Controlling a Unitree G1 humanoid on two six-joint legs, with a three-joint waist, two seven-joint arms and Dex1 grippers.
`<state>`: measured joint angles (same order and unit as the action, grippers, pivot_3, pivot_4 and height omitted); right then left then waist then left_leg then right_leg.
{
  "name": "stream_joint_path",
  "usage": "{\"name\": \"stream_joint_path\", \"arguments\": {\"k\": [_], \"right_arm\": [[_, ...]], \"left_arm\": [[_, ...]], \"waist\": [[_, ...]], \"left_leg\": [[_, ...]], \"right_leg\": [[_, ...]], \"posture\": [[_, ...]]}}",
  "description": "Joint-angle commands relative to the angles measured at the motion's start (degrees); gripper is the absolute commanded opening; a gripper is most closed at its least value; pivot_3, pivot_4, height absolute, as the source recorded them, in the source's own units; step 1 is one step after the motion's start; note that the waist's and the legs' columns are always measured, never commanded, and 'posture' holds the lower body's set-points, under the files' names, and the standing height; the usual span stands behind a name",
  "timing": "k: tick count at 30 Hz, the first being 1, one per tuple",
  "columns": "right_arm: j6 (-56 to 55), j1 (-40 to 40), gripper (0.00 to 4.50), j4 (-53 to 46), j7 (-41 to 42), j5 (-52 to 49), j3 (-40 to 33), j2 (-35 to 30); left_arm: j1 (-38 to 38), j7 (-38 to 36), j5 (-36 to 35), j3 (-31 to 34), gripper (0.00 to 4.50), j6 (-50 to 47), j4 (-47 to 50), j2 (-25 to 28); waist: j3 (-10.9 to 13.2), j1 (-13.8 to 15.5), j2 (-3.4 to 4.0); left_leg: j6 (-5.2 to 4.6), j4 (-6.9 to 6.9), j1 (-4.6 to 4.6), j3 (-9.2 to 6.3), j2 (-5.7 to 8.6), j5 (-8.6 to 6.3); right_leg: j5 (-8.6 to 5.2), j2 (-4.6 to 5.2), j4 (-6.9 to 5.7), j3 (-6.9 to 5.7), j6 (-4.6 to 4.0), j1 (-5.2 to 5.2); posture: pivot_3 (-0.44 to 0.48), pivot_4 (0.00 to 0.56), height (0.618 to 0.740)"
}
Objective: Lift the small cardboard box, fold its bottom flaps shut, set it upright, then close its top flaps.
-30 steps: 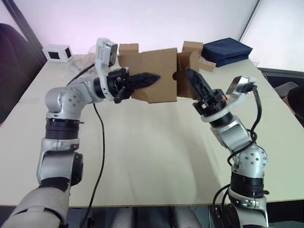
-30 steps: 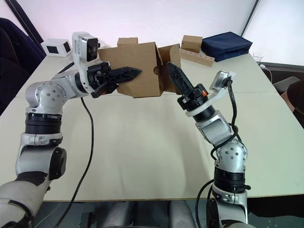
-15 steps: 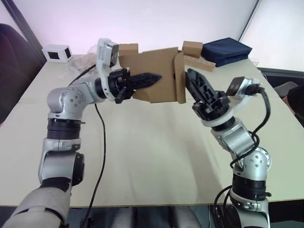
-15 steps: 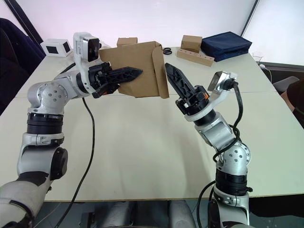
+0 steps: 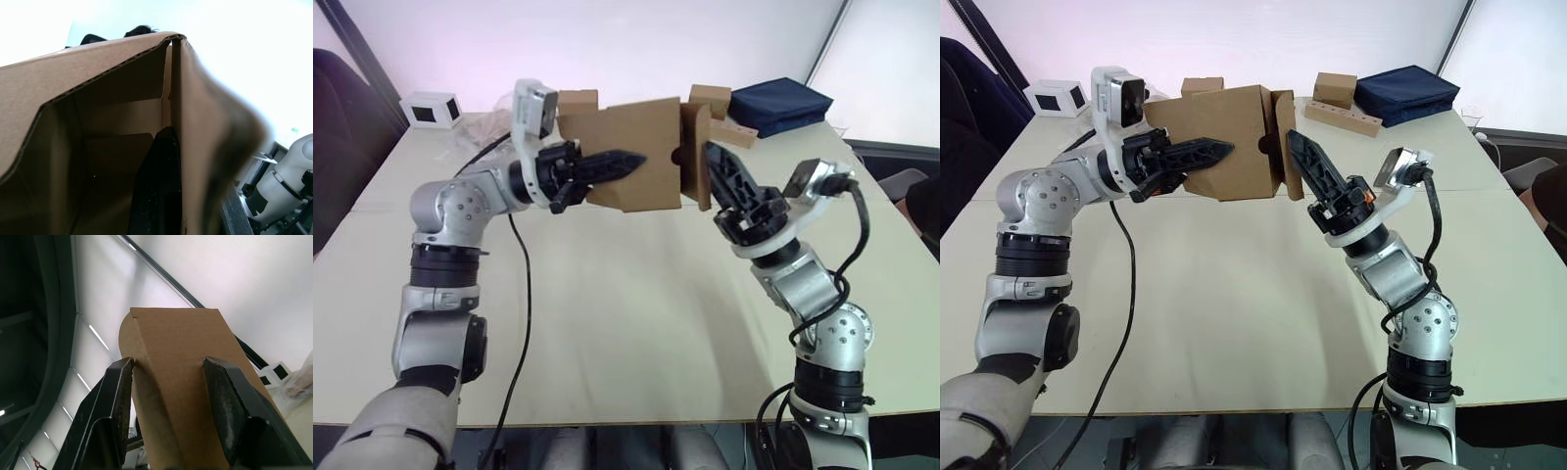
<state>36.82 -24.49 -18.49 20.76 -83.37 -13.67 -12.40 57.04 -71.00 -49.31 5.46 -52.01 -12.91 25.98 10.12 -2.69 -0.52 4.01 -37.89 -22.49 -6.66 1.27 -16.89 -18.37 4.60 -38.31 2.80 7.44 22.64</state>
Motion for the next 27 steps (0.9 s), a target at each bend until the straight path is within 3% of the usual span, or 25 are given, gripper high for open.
{"name": "stream_joint_path", "arguments": {"k": [1, 14, 27], "right_arm": [[-0.96, -0.79, 2.29, -0.11, 0.11, 1.11, -0.15, -0.1], [-2.54, -1.74, 2.29, 0.24, -1.1, 4.07, 0.92, 2.13], [-0.57, -0.61, 2.29, -2.39, 1.5, -2.86, -0.49, 0.76]], "left_arm": [[1.36, -0.57, -0.92, 1.15, 0.0, 0.09, 1.16, 0.53], [1.09, 0.18, -0.71, 1.17, 0.0, 0.38, 1.73, 0.21], [1.36, -0.17, -0.26, 0.92, 0.0, 0.64, 0.8, 0.25]], "waist": [[0.0, 0.0, 0.0], [0.0, 0.0, 0.0], [0.0, 0.0, 0.0]], "left_leg": [[0.0, 0.0, 0.0, 0.0, 0.0, 0.0], [0.0, 0.0, 0.0, 0.0, 0.0, 0.0], [0.0, 0.0, 0.0, -0.01, 0.0, 0.0]], "right_leg": [[0.0, 0.0, 0.0, 0.0, 0.0, 0.0], [0.0, 0.0, 0.0, 0.0, 0.0, 0.01], [0.0, 0.0, 0.0, 0.0, 0.0, 0.0]], "posture": [[0.0, 0.15, 0.74], [0.0, 0.15, 0.74], [0.0, 0.15, 0.74]]}}
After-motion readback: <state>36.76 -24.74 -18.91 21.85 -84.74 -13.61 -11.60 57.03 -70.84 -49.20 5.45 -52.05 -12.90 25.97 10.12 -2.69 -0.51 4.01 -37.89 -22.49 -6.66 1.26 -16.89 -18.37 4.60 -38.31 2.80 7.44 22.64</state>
